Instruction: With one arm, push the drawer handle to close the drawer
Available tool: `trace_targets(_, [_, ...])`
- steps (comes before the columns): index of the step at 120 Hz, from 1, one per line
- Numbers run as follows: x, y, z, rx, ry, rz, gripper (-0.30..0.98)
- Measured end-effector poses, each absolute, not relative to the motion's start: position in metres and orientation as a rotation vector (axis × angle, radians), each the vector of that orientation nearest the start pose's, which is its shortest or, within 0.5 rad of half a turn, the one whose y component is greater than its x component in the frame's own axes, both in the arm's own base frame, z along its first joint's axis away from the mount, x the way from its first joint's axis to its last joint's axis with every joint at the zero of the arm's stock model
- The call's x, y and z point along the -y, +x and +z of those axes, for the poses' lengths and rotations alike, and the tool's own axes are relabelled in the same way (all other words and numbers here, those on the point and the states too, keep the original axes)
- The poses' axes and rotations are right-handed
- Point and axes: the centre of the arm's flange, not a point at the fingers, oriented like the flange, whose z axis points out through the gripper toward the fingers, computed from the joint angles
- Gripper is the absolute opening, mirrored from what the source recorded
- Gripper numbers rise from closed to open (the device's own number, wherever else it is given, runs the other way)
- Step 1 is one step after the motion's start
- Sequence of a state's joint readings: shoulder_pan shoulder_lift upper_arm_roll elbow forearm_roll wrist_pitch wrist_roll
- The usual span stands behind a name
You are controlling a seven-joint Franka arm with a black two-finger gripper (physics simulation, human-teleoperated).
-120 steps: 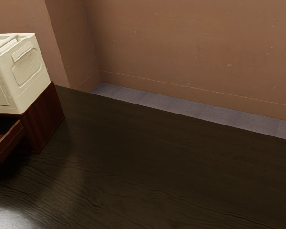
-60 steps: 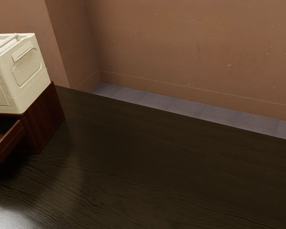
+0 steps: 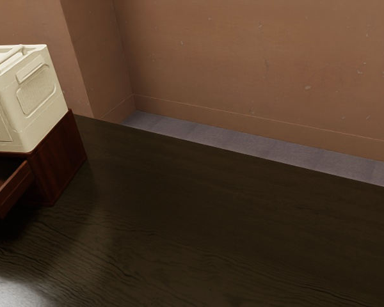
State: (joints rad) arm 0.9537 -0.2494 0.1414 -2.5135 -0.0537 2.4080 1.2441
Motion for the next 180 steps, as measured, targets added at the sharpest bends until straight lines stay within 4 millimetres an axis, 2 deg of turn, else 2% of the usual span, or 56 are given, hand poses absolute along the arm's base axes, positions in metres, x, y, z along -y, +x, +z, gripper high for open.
trace_targets(18, [-0.399, 0.217, 0.386, -0.298, -3.013, -0.19, -0.01])
trace_targets(47, [-0.406, 0.236, 0.383, -0.436, -3.002, -0.194, -0.09])
trace_targets(61, [-0.406, 0.239, 0.385, -0.476, -2.994, -0.2, -0.09])
trace_targets(74, [-0.406, 0.245, 0.39, -0.51, -2.981, -0.21, -0.02])
trace_targets(87, [-0.403, 0.256, 0.397, -0.558, -2.959, -0.216, -0.09])
trace_targets(113, [-0.405, 0.267, 0.406, -0.598, -2.939, -0.22, -0.1])
trace_targets(140, [-0.411, 0.278, 0.403, -0.62, -2.943, -0.21, -0.1])
trace_targets(154, [-0.412, 0.294, 0.402, -0.656, -2.938, -0.203, -0.1])
trace_targets(180, [-0.417, 0.307, 0.398, -0.675, -2.944, -0.195, -0.1])
